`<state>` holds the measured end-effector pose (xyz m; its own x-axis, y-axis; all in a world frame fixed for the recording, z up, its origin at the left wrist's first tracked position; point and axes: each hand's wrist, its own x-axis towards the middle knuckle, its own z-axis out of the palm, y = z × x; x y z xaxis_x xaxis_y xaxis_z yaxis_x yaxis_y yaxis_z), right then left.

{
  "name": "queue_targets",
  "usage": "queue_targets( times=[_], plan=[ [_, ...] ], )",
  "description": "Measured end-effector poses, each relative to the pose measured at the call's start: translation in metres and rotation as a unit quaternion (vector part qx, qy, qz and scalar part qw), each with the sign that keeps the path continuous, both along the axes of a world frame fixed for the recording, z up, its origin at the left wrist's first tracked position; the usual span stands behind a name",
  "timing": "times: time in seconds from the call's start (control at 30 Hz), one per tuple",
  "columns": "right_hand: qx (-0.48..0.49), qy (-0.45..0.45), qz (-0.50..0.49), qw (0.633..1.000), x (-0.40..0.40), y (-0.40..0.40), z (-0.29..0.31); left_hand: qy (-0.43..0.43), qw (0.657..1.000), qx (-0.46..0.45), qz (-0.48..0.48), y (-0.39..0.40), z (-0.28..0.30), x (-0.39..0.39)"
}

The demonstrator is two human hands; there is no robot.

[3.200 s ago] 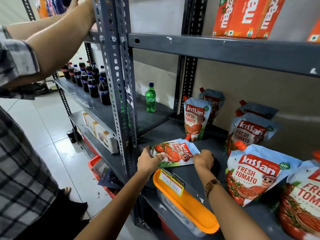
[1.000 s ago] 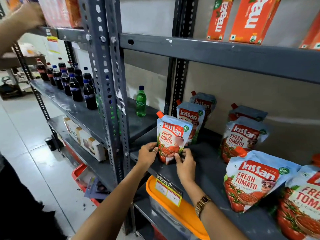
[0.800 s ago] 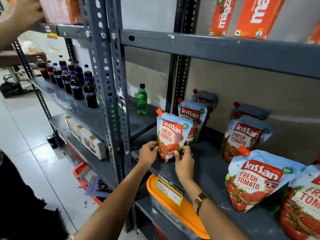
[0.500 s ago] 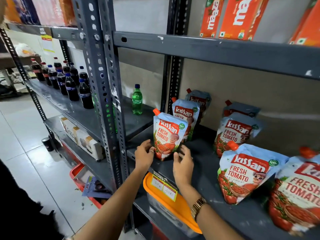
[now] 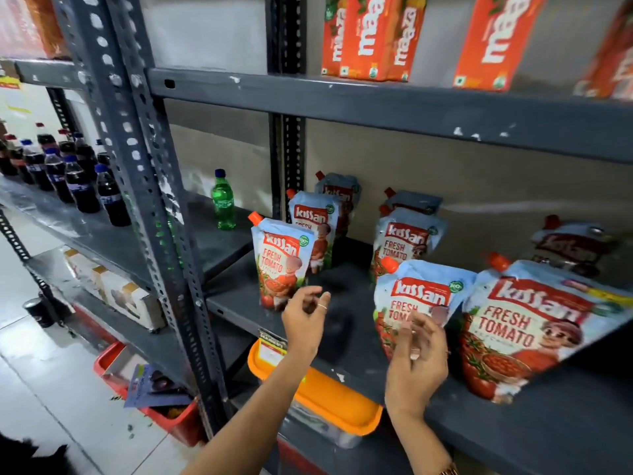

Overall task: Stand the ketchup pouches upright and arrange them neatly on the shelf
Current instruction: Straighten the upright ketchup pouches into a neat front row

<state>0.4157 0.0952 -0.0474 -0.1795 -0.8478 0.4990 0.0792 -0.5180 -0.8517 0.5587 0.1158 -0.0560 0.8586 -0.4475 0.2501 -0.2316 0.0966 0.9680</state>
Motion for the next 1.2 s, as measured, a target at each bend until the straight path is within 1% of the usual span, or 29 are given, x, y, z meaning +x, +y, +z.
queue_targets(
  times=[0.1,0.23,0.37,0.43,0.5,0.6,0.8,1.1,1.2],
  plan=[
    [0.009,0.007,-0.019,1.0,-0.02,-0.013,-0.004,0.005,0.998,0.015,-0.057,-0.015,-0.001,-0.019],
    [0.056,0.036,-0.001,0.998,-0.036,-0.025,-0.015,0.035,0.991,0.018,-0.131,-0.024,-0.009,-0.041],
    [0.122,0.058,0.034,0.99,-0.04,-0.029,-0.027,0.107,0.972,0.016,-0.21,-0.027,-0.013,-0.051],
    [0.147,0.074,0.063,0.984,-0.038,-0.028,-0.03,0.105,0.963,0.013,-0.247,-0.026,-0.013,-0.05],
    [0.155,0.109,0.075,0.979,-0.035,-0.027,-0.03,0.088,0.958,0.023,-0.274,-0.024,-0.013,-0.049],
    [0.162,0.14,0.078,0.974,-0.03,-0.028,-0.027,0.081,0.96,0.028,-0.267,-0.022,-0.013,-0.044],
    [0.155,0.204,0.113,0.96,-0.009,-0.019,-0.024,0.117,0.969,0.043,-0.214,-0.017,-0.01,-0.017],
    [0.164,0.182,0.126,0.961,0.001,-0.02,-0.03,0.125,0.967,0.057,-0.215,-0.01,-0.011,-0.013],
    [0.164,0.162,0.138,0.963,-0.003,-0.02,-0.03,0.126,0.967,0.06,-0.213,-0.008,-0.007,-0.015]
  ],
)
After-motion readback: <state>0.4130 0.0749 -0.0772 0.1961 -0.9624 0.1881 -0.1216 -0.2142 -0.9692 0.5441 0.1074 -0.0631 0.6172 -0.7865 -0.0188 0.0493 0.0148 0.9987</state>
